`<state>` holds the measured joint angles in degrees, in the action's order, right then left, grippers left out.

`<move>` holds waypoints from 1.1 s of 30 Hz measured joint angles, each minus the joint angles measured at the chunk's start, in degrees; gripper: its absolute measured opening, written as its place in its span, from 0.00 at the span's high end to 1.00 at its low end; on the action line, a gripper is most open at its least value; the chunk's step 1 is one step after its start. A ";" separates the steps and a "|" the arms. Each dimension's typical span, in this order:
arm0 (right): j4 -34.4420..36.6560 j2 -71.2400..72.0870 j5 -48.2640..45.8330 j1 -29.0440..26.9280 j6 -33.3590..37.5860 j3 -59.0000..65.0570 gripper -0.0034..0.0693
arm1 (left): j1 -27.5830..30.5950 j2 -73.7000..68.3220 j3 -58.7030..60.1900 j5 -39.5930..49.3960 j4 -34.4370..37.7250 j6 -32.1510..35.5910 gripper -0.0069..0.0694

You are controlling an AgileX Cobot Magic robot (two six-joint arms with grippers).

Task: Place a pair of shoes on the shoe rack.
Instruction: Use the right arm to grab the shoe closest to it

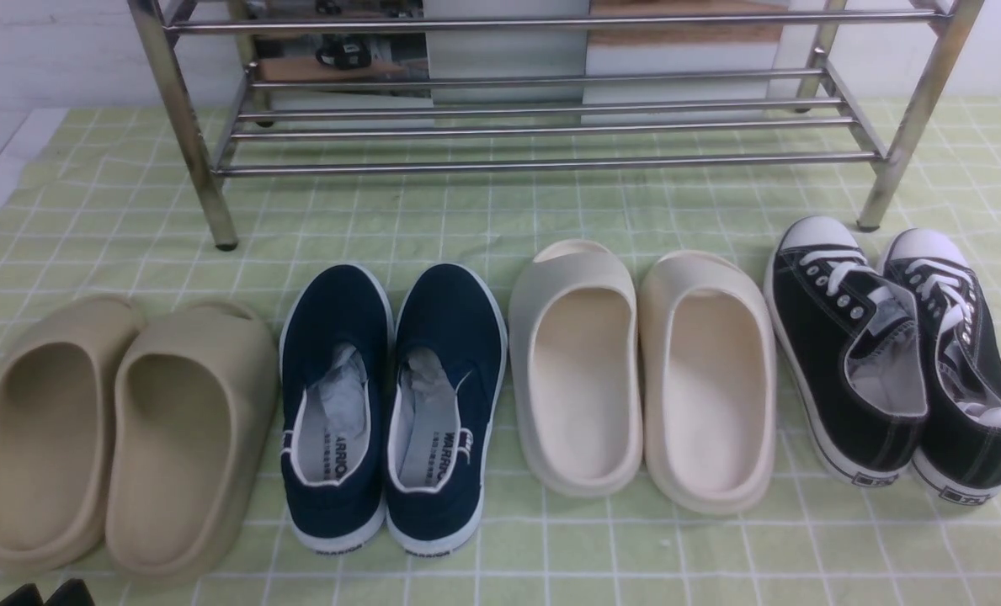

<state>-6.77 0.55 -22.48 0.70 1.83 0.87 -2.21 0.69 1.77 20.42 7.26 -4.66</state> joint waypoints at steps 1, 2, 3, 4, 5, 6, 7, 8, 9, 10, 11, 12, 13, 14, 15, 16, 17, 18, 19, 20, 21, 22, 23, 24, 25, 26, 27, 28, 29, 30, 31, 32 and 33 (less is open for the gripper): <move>0.00 0.00 0.00 0.00 0.00 0.00 0.61 | 0.00 0.00 0.00 0.00 0.00 0.00 0.60; 0.00 0.00 0.00 0.00 0.00 0.00 0.61 | 0.00 0.00 0.00 0.00 0.00 0.00 0.60; 0.00 0.00 0.00 0.00 0.00 0.00 0.61 | 0.00 0.00 0.00 0.00 0.00 0.00 0.60; 0.00 0.00 0.00 0.00 0.00 0.00 0.61 | 0.00 0.00 0.00 0.00 0.00 0.00 0.60; 0.00 0.00 0.00 0.00 0.00 0.00 0.61 | 0.00 0.00 0.00 0.00 0.00 0.00 0.60; 0.00 0.00 0.00 0.00 0.00 0.00 0.61 | 0.00 0.00 0.00 0.00 0.00 0.00 0.60; 0.00 0.00 0.00 0.00 0.00 0.00 0.61 | 0.00 0.00 0.00 0.00 0.00 0.00 0.60; 0.00 0.00 0.00 0.00 0.00 0.00 0.61 | 0.00 0.00 0.00 0.00 0.00 0.00 0.60; 0.00 0.00 0.00 0.00 0.00 0.00 0.61 | 0.00 0.00 0.00 0.00 0.05 0.00 0.60; 0.00 0.00 0.00 0.00 0.00 0.00 0.61 | 0.00 0.00 0.00 0.00 0.05 0.00 0.60; 0.00 0.00 0.00 0.00 0.00 0.00 0.61 | 0.00 0.00 0.00 0.00 0.05 0.00 0.60; 0.00 0.00 0.00 0.00 0.00 0.00 0.61 | 0.00 0.00 0.00 0.00 0.05 0.00 0.60; 0.00 0.00 0.00 0.00 0.00 0.00 0.61 | 0.00 0.00 0.00 0.00 0.05 0.00 0.60; 0.00 0.00 0.00 0.00 0.00 0.00 0.61 | 0.00 0.00 0.00 0.00 0.05 0.00 0.60; 0.00 0.00 0.00 0.00 0.00 0.00 0.61 | 0.00 0.00 0.00 0.00 0.05 0.00 0.60; 0.00 0.00 0.00 0.00 0.00 0.00 0.61 | 0.00 0.00 0.00 0.00 0.05 0.00 0.60; 0.00 0.00 0.00 0.00 0.00 0.00 0.61 | 0.00 0.00 0.00 0.00 0.05 0.00 0.60; 0.00 0.00 0.00 0.00 0.00 0.00 0.61 | 0.00 0.00 0.00 0.00 0.05 0.00 0.60; 0.00 0.00 0.00 0.00 0.00 0.00 0.61 | 0.00 0.00 0.00 0.00 0.05 0.00 0.60; 0.00 0.00 0.00 0.00 0.00 0.00 0.61 | 0.00 0.00 0.00 0.00 0.05 0.00 0.60; 0.00 0.00 0.00 0.00 0.00 0.00 0.61 | 0.00 0.00 0.00 0.00 0.05 0.00 0.60; 0.00 0.00 0.00 0.00 0.00 0.00 0.61 | 0.00 0.00 0.00 0.00 0.05 0.00 0.60; 0.00 0.00 0.00 0.00 0.00 0.00 0.61 | 0.00 0.00 0.00 0.00 0.05 0.00 0.60; 0.00 0.00 0.00 0.00 0.00 0.00 0.61 | 0.00 0.00 0.00 0.00 0.05 0.00 0.60; 0.00 0.00 0.23 0.00 0.00 0.00 0.61 | 0.00 0.00 0.00 0.00 0.05 0.00 0.60; 0.00 0.00 0.24 0.00 0.00 0.00 0.61 | 0.00 0.00 0.00 0.00 0.05 0.00 0.60; 0.00 0.00 0.66 0.00 0.00 0.00 0.61 | 0.00 0.00 0.00 0.00 0.05 0.00 0.60; -0.07 0.00 1.34 0.00 0.00 0.11 0.61 | 0.00 0.00 0.00 0.00 0.05 0.00 0.60; -0.12 0.00 2.16 0.00 0.00 0.27 0.61 | 0.00 0.00 0.00 0.00 0.05 0.00 0.60; -0.17 0.00 3.55 0.00 0.00 0.50 0.61 | 0.00 0.00 0.00 0.00 0.05 0.00 0.60; -0.17 0.00 3.88 0.00 0.00 0.50 0.61 | 0.00 0.00 0.00 0.00 0.05 0.00 0.60; -0.19 0.00 6.63 0.00 0.00 0.64 0.61 | 0.00 0.00 0.00 0.00 0.05 0.00 0.60; -0.24 0.00 9.40 0.00 0.00 0.64 0.61 | 0.00 0.00 0.00 0.00 0.05 0.00 0.60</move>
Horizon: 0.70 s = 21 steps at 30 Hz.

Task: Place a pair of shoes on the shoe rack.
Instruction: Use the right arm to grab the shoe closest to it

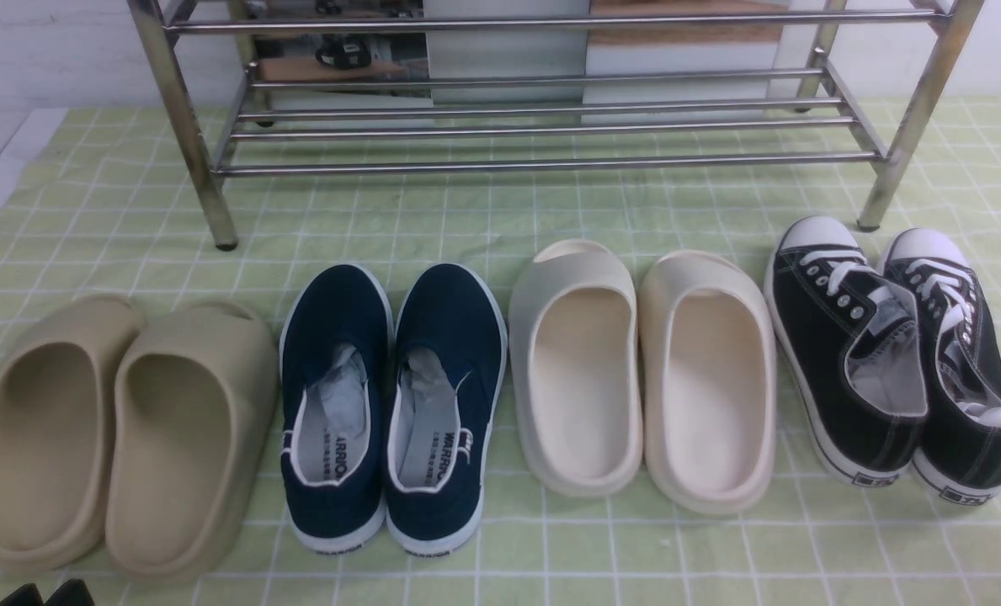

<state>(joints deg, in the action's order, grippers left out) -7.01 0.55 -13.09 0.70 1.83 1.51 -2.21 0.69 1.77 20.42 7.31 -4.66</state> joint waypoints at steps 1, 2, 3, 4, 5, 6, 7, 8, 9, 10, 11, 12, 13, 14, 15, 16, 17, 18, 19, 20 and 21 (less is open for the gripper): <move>-0.14 0.00 4.14 0.00 0.00 0.00 0.61 | 0.00 0.00 0.00 0.00 0.00 0.00 0.60; -0.14 0.00 4.88 0.00 0.00 0.00 0.61 | 0.00 0.00 0.00 0.00 0.00 0.00 0.60; -0.14 0.00 11.22 0.00 0.00 0.00 0.61 | 0.00 0.00 0.00 0.00 0.00 0.00 0.60; -0.14 0.00 15.53 0.00 -0.35 0.00 0.61 | 0.00 0.00 0.00 0.00 0.00 0.00 0.60; -0.14 0.00 20.03 0.00 -1.19 0.00 0.61 | 0.00 0.00 0.00 0.00 0.00 0.00 0.60; -0.14 0.00 20.96 0.00 -1.44 0.00 0.61 | 0.00 0.00 0.00 0.00 0.00 0.00 0.60; -0.14 0.00 27.49 0.00 -3.80 0.00 0.61 | 0.00 0.00 0.00 0.00 0.00 0.00 0.60; -0.16 0.00 34.16 0.00 -7.01 0.00 0.61 | 0.00 0.00 0.00 0.00 0.00 0.00 0.60; -0.20 0.00 35.10 0.00 -7.47 0.00 0.61 | 0.00 0.00 0.00 0.00 0.00 0.00 0.60; -0.32 0.00 40.07 0.00 -9.65 0.00 0.61 | 0.00 0.00 0.00 0.00 0.00 0.00 0.60; -0.32 0.02 43.83 0.00 -11.18 0.00 0.61 | 0.00 0.00 0.00 0.00 0.00 0.00 0.60; -0.32 0.02 44.35 0.00 -11.36 0.00 0.61 | 0.00 0.00 0.00 0.00 0.00 0.00 0.60; -0.38 0.06 47.00 0.00 -12.37 0.00 0.62 | 0.00 0.00 0.00 0.00 0.00 0.00 0.60; -0.38 -0.12 47.32 0.00 -12.65 -0.42 0.63 | 0.00 0.00 0.00 0.00 0.00 0.00 0.60; -0.38 -0.55 46.87 0.00 -12.70 -1.16 0.65 | 0.00 0.00 0.00 0.00 0.00 0.00 0.60; -0.38 -1.53 45.78 0.00 -12.70 -2.70 0.67 | 0.00 0.00 0.00 0.00 0.00 0.00 0.60; -0.38 -3.39 43.70 0.00 -12.70 -5.42 0.73 | 0.00 0.00 0.00 0.00 0.00 0.00 0.60; -0.38 -5.02 41.95 0.00 -12.55 -7.73 0.77 | 0.00 0.00 0.00 0.00 0.00 0.00 0.60; -0.38 -5.94 41.47 0.00 -12.45 -8.32 0.78 | 0.00 0.00 0.00 0.00 0.00 0.00 0.60; -0.38 -9.18 37.70 0.00 -11.51 -13.04 0.87 | 0.00 0.00 0.00 0.00 0.00 0.00 0.60; -0.38 -13.74 34.18 0.00 -10.03 -17.32 0.93 | 0.00 0.00 0.00 0.00 0.00 0.00 0.60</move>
<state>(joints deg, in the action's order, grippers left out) -7.39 -13.19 21.10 0.70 -8.20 -15.81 -2.21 0.69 1.77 20.42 7.31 -4.66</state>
